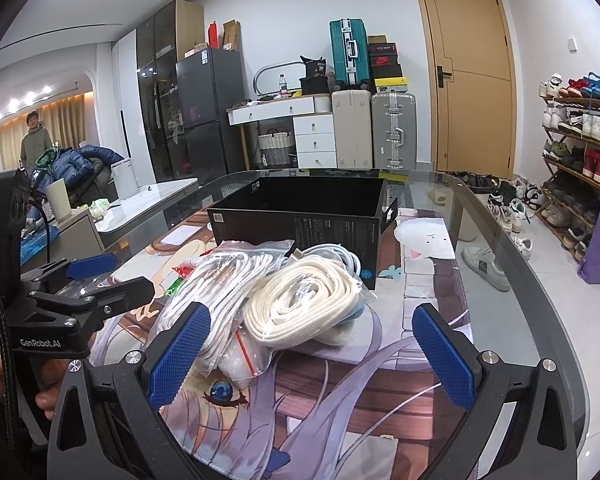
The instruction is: Organize soft objects
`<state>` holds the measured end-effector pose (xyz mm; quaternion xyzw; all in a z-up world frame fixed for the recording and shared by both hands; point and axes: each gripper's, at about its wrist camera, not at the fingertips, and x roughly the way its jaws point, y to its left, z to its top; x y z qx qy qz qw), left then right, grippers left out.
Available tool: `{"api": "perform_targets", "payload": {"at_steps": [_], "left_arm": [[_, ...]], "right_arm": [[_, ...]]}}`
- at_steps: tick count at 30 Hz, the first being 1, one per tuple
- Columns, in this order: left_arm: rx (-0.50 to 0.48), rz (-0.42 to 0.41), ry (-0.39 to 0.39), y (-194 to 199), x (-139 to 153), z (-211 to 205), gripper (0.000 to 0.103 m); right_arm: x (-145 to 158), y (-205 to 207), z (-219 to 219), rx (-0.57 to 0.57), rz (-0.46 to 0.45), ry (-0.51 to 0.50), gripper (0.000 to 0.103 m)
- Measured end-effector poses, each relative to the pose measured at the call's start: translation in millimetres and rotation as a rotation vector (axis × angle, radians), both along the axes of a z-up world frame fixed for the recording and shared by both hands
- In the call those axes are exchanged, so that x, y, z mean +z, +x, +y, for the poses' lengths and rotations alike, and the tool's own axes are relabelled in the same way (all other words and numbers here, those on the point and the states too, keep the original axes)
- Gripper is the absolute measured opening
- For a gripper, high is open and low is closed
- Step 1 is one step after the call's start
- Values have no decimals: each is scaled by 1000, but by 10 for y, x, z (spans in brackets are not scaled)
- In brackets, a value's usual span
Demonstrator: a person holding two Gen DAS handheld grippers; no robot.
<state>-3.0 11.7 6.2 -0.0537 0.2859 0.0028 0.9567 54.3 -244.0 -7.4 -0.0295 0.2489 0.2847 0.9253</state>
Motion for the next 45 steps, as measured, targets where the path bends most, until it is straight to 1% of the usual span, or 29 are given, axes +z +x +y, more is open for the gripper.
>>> {"api": "perform_targets", "payload": {"at_steps": [10, 29, 37, 40, 45], "left_arm": [[-2, -13, 4, -24, 41, -21, 103], [-28, -2, 7, 33, 72, -153, 103], [-40, -2, 20, 57, 101, -217, 103], [-55, 10, 18, 78, 90, -248, 103], [-70, 30, 35, 141, 79, -355, 103]], "right_arm": [[10, -3, -2, -2, -1, -6, 102], [15, 23, -90, -32, -9, -15, 102], [16, 41, -111, -42, -10, -19, 103], [24, 35, -111, -51, -24, -25, 102], [15, 56, -147, -65, -16, -31, 102]]}}
